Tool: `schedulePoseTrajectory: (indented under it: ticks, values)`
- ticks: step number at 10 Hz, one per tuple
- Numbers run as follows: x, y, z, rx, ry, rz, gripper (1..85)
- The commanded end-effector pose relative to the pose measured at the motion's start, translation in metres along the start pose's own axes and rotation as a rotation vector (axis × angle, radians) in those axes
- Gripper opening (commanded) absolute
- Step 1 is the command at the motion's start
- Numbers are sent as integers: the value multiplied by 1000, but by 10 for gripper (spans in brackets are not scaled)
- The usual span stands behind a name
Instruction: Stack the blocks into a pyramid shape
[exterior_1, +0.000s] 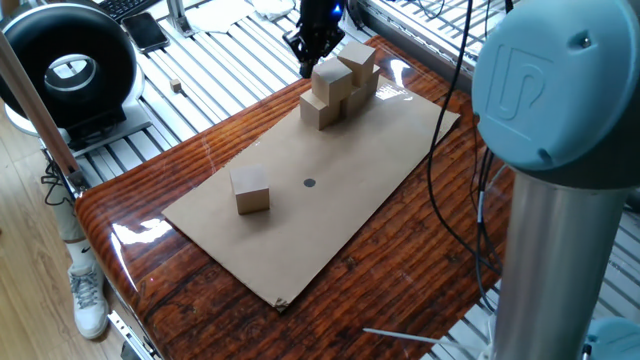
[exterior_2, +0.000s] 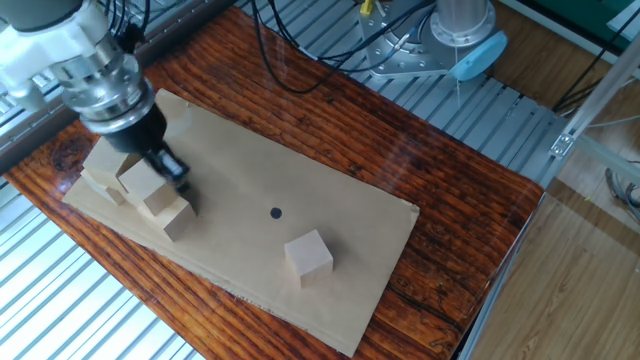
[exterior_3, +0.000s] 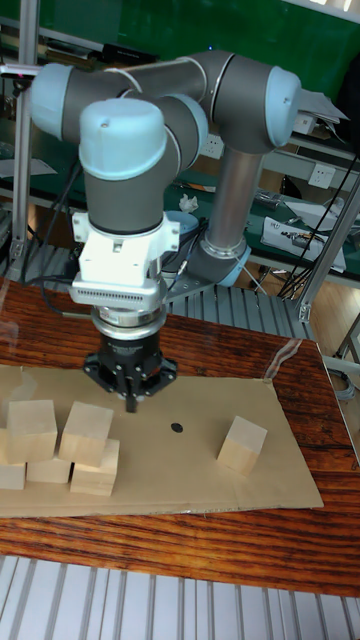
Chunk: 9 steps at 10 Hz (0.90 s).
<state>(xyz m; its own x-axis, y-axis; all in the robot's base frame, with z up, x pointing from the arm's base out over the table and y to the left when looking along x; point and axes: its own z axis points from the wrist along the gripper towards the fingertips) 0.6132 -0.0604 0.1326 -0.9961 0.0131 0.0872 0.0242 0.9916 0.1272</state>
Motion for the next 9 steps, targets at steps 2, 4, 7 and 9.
schedulePoseTrajectory:
  ticks: [2, 4, 7, 9]
  values:
    - [9, -94, -18, 299, 37, -301, 10]
    - [10, -127, -20, 343, 59, -432, 10]
    - [-6, -178, -29, 482, 62, -618, 10]
    - [-22, -188, -28, 511, 22, -655, 10]
